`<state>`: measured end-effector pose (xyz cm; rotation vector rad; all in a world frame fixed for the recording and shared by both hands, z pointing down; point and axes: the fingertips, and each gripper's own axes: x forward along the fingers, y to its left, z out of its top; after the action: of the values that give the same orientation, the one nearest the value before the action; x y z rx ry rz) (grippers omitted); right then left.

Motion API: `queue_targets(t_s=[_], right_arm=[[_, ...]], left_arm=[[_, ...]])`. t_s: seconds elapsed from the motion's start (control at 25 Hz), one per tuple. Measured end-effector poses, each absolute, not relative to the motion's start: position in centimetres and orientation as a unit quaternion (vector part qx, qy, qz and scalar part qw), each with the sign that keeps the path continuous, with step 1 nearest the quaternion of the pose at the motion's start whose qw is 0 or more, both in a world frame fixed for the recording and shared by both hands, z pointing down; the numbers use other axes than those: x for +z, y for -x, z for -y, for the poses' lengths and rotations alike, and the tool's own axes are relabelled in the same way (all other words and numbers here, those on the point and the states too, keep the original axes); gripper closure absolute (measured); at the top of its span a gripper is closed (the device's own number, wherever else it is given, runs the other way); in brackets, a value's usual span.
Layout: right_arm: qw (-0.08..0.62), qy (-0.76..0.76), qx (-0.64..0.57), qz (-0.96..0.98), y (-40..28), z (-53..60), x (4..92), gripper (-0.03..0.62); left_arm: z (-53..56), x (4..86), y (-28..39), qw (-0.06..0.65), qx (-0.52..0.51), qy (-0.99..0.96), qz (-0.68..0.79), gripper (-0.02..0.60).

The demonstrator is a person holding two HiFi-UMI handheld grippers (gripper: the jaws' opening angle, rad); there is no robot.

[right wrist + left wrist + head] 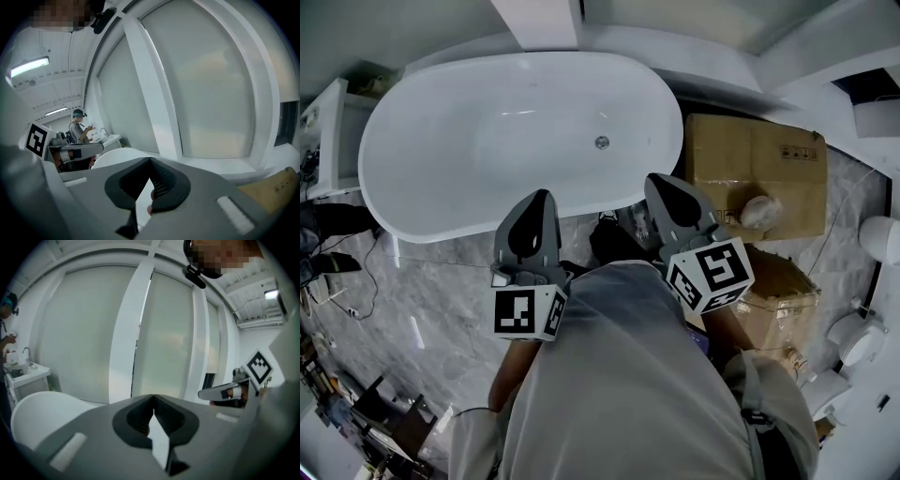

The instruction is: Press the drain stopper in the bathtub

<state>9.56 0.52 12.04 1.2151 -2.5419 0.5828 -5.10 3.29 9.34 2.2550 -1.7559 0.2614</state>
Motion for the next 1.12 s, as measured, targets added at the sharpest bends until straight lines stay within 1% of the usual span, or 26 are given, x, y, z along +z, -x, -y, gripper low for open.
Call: queue_targets(t_s=[0.36,0.68,1.12], right_arm=[[0.149,-0.395,0.209,0.882,-9.3,3.3,15.6,0.595],[0.172,-0.375,0.195,0.890,-6.6,4.6,17.9,0.595],[0.200,-0.355,0.192,0.893,-4.3,6.9,23.6,0.595]], left_arm=[[-0.5,12.6,5.9,0.148,0.105,-0.754,0.632,0.581],[0.6,15.4,7.4,0.165,0.108,-0.748,0.633,0.581],[2.8,20.2,9.4,0.176,0.119,-0.744,0.633,0.581]])
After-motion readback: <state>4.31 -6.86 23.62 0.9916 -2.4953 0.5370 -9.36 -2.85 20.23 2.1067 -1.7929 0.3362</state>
